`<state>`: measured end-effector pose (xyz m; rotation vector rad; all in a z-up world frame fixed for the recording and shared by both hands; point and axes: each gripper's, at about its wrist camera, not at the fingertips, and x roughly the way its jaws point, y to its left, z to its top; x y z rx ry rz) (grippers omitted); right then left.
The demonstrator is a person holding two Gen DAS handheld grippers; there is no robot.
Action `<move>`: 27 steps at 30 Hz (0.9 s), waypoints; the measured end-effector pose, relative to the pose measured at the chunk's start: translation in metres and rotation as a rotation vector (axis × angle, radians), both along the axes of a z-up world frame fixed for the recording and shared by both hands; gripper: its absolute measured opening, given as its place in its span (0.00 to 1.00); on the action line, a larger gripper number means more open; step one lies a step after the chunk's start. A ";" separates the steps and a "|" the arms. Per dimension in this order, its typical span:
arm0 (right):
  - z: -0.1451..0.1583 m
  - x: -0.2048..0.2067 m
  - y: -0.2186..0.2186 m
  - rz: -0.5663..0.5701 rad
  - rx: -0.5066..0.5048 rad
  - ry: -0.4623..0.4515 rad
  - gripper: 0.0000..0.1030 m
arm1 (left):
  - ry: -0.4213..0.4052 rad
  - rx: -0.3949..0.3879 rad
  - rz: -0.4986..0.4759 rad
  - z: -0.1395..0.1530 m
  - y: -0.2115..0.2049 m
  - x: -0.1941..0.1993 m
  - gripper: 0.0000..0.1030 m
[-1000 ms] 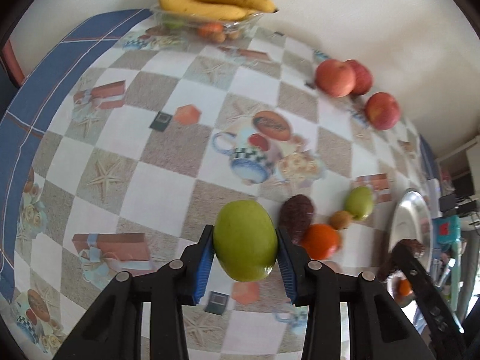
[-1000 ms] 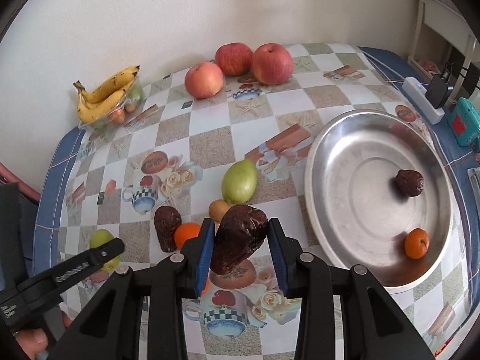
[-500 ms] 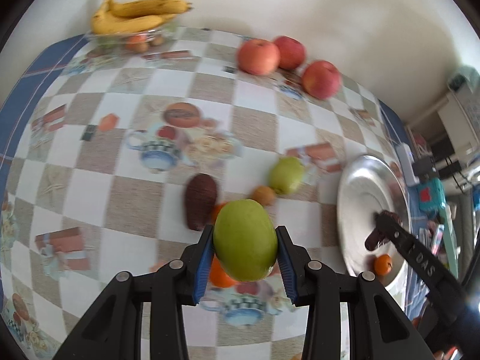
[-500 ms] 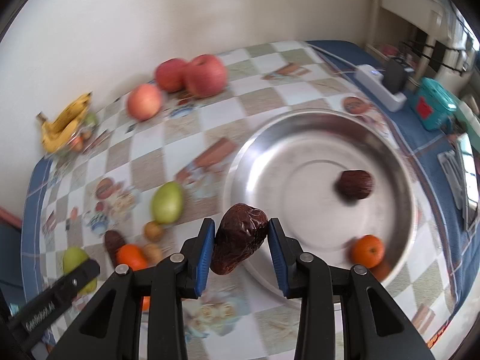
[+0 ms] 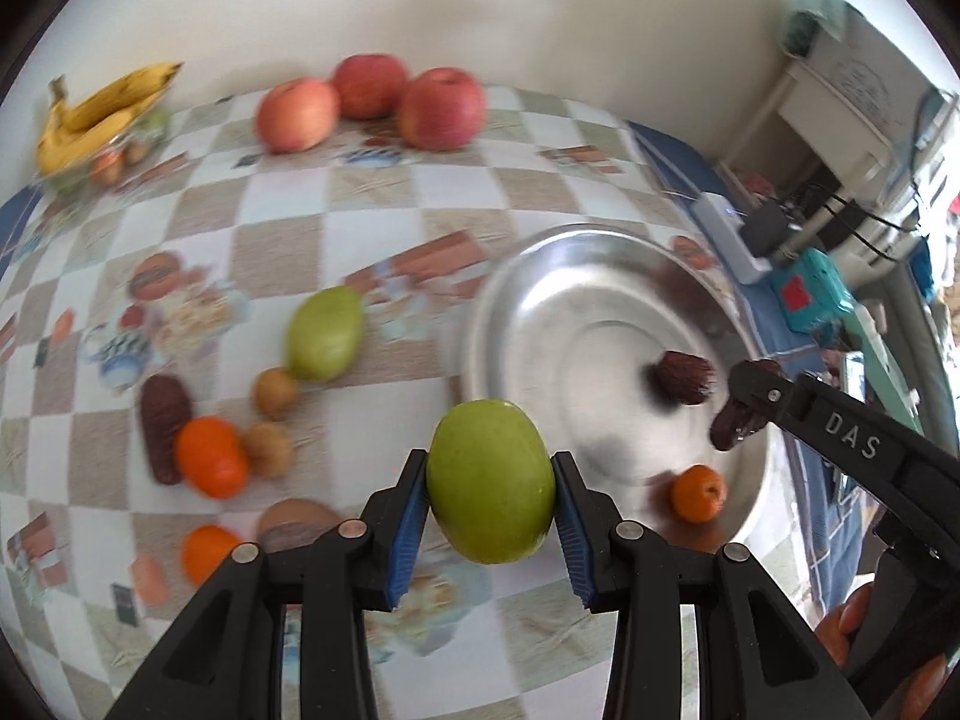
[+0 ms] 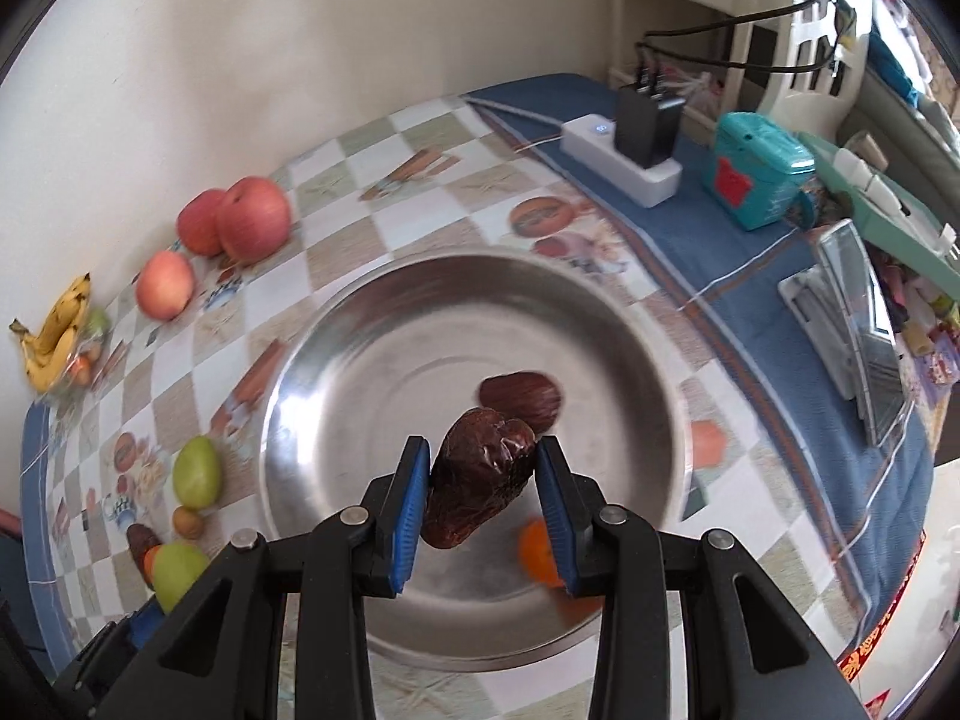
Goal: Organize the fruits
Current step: 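Lower both fruits into the steel bowl and open both tools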
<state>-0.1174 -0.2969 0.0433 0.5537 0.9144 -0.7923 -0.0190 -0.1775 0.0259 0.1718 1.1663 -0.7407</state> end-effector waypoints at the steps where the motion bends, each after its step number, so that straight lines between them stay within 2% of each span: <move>1: 0.001 -0.002 -0.002 -0.007 0.001 -0.007 0.37 | -0.010 -0.004 -0.012 0.001 -0.004 -0.003 0.41; 7: 0.003 -0.012 -0.013 -0.032 0.020 -0.042 0.37 | -0.058 -0.005 -0.052 0.004 -0.018 -0.012 0.44; 9: 0.005 -0.011 -0.014 -0.029 0.022 -0.047 0.37 | -0.057 -0.018 -0.051 0.006 -0.017 -0.011 0.53; 10: 0.005 -0.011 -0.014 -0.021 0.023 -0.049 0.38 | -0.059 -0.024 -0.045 0.007 -0.016 -0.011 0.61; 11: 0.006 -0.009 -0.014 -0.010 0.029 -0.050 0.38 | -0.064 -0.032 -0.033 0.008 -0.014 -0.010 0.63; 16: 0.005 -0.006 -0.013 0.004 0.024 -0.033 0.38 | -0.053 -0.030 -0.014 0.009 -0.009 -0.005 0.63; 24: 0.001 -0.004 -0.010 0.017 0.052 -0.027 0.38 | 0.043 0.037 0.048 -0.005 0.008 0.012 0.63; 27: -0.001 0.001 -0.006 0.033 0.050 -0.010 0.38 | 0.043 0.067 0.080 -0.005 0.016 0.017 0.63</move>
